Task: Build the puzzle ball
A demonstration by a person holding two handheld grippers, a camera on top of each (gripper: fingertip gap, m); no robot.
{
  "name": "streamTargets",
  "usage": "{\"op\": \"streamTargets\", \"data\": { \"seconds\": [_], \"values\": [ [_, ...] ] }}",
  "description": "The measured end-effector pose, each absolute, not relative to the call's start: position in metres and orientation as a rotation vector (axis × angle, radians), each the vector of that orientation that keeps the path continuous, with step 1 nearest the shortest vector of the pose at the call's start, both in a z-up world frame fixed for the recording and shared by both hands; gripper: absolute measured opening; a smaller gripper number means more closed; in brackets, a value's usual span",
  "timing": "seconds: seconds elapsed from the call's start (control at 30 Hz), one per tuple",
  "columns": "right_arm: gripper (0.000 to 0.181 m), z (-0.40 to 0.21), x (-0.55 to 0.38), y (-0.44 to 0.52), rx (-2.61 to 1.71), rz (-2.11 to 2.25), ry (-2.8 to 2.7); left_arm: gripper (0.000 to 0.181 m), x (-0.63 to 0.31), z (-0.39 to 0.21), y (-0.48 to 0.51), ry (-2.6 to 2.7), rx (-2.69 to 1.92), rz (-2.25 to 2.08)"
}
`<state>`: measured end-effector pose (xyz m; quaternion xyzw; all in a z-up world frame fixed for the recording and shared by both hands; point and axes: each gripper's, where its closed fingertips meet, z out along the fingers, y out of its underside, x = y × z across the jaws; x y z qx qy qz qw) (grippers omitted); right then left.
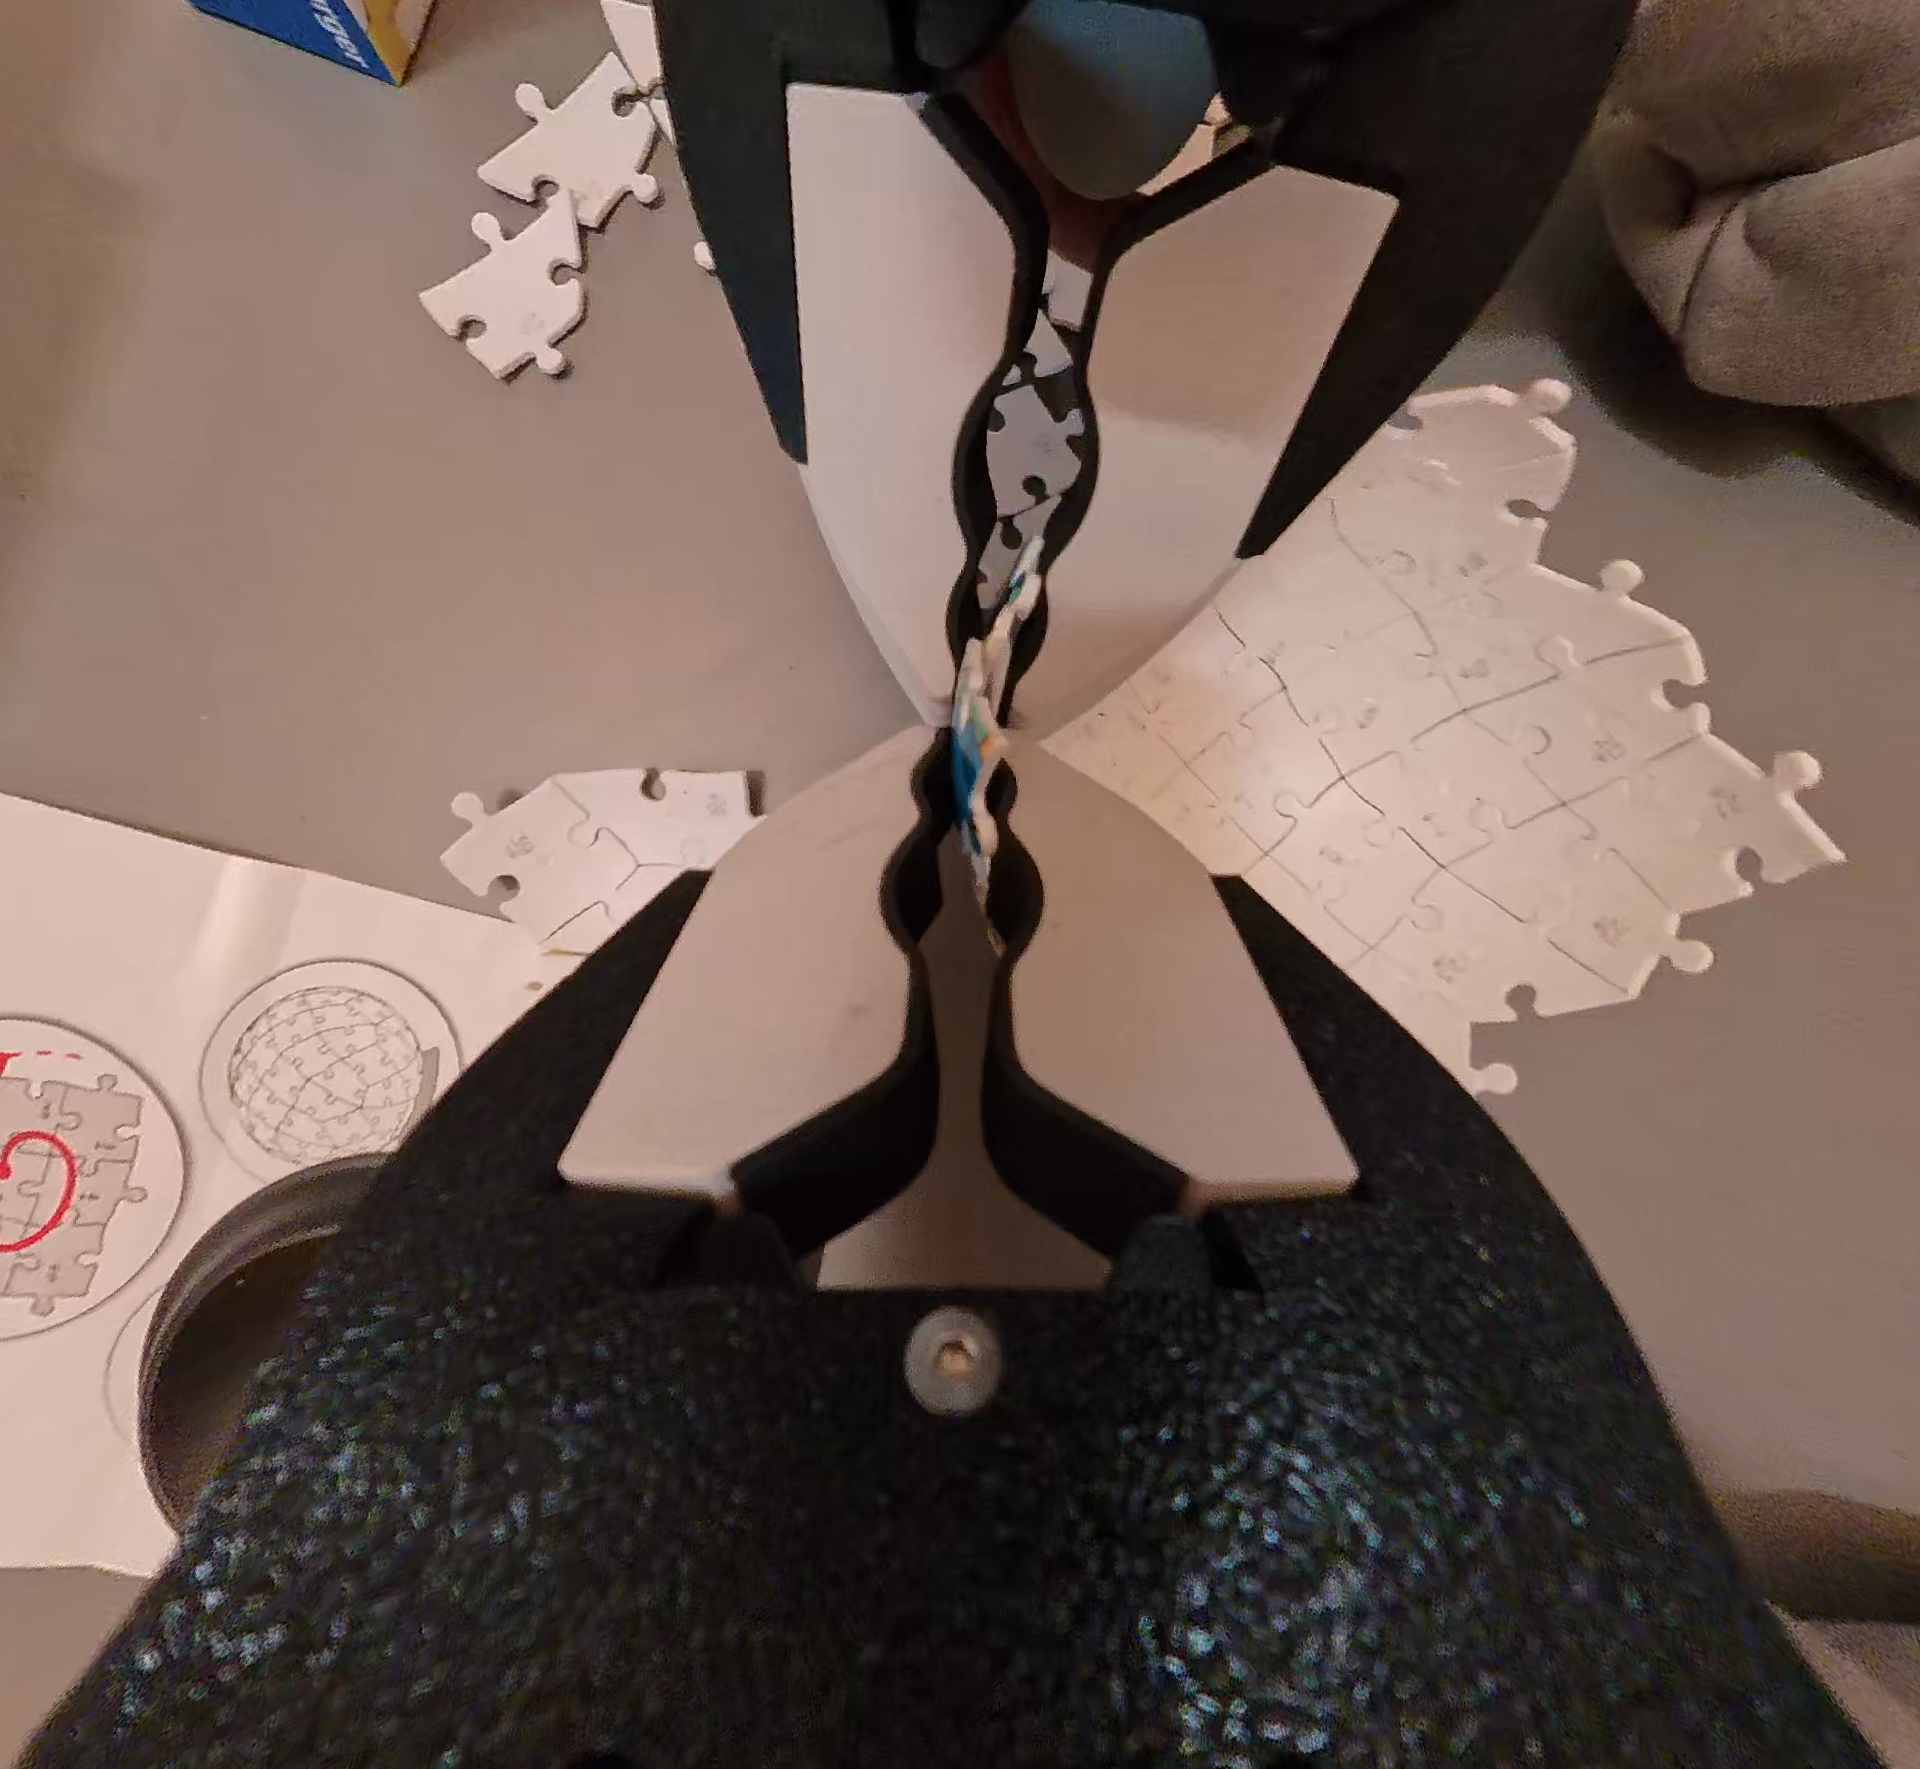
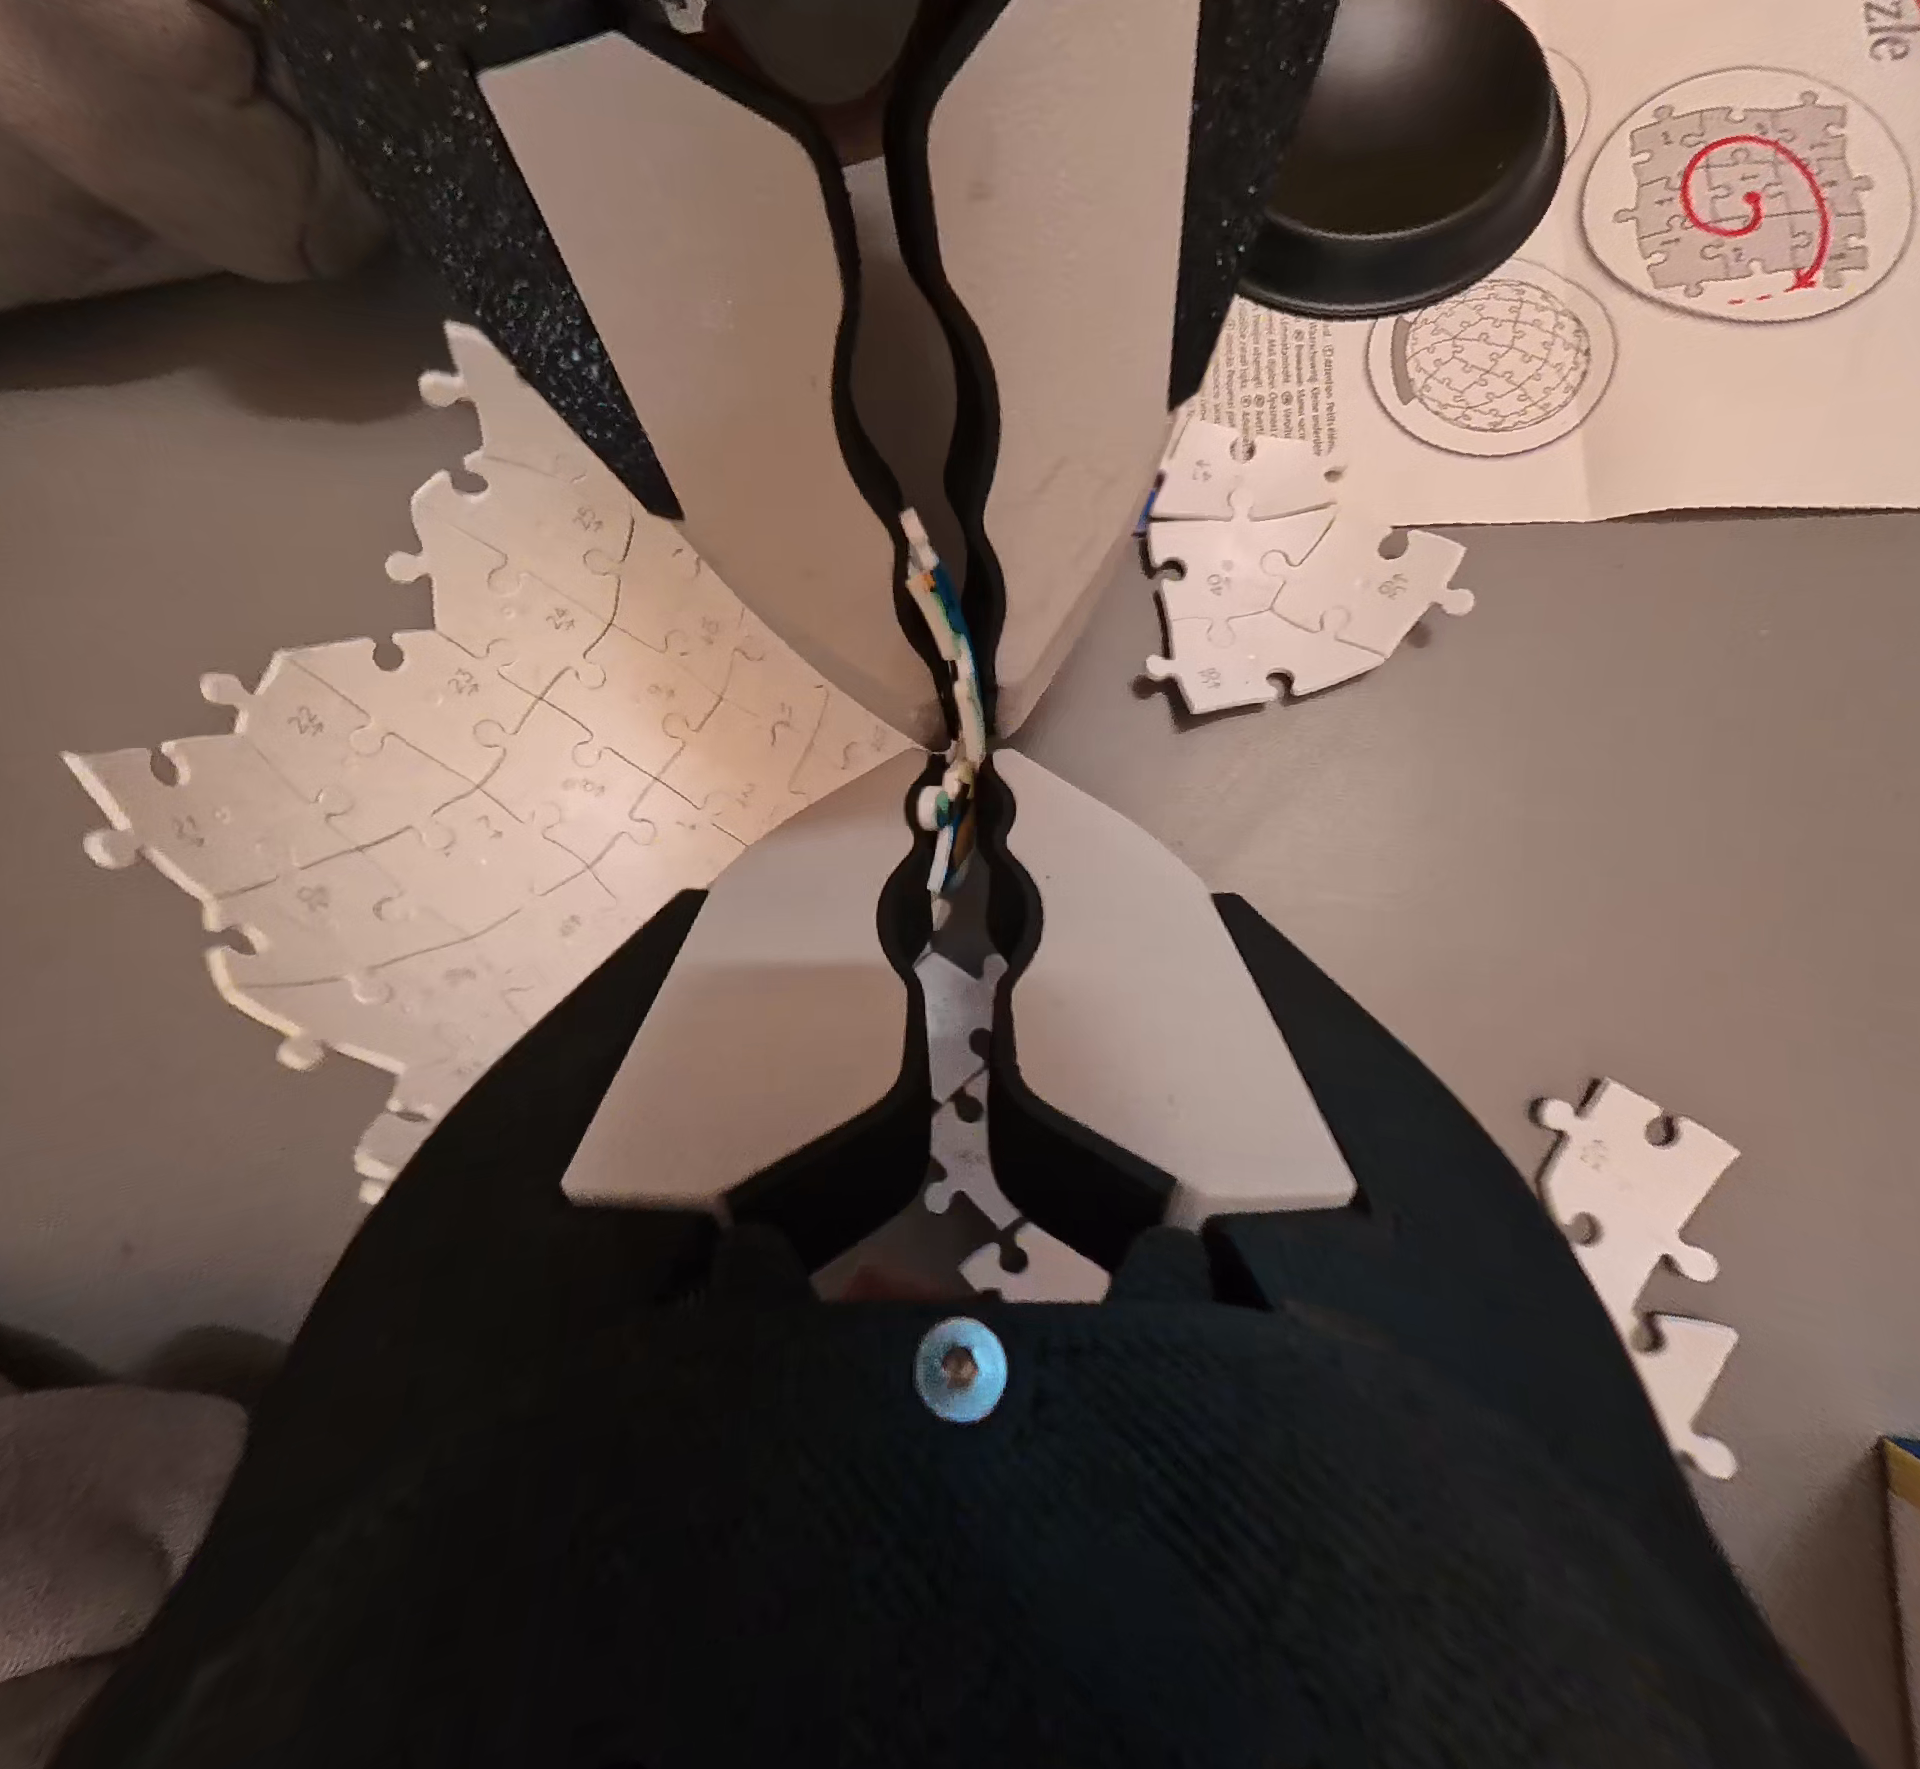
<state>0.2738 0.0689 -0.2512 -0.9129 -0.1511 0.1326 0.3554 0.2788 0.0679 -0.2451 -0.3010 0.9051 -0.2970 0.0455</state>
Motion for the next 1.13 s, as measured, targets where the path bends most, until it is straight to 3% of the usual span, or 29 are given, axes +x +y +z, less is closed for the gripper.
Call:
{"op": "streamTargets", "data": {
  "seconds": [0.2,0.27,0.9,1.13],
  "values": [
    [0.020,-0.2468,0.2797,0.0673,-2.330,0.287,-0.397,0.003,0.2811,-0.2444,0.0708,2.745,-0.930,-0.888],
    [0.011,-0.2441,0.2778,0.0673,-2.313,0.301,-0.410,0.003,0.2814,-0.2442,0.0715,2.742,-0.936,-0.890],
    [0.005,-0.2520,0.2777,0.0699,-2.362,0.280,-0.417,0.003,0.2815,-0.2445,0.0715,2.743,-0.955,-0.902],
    [0.028,-0.2425,0.2805,0.0714,-2.295,0.267,-0.397,0.009,0.2854,-0.2444,0.0746,2.716,-0.991,-0.905]
  ]
}}
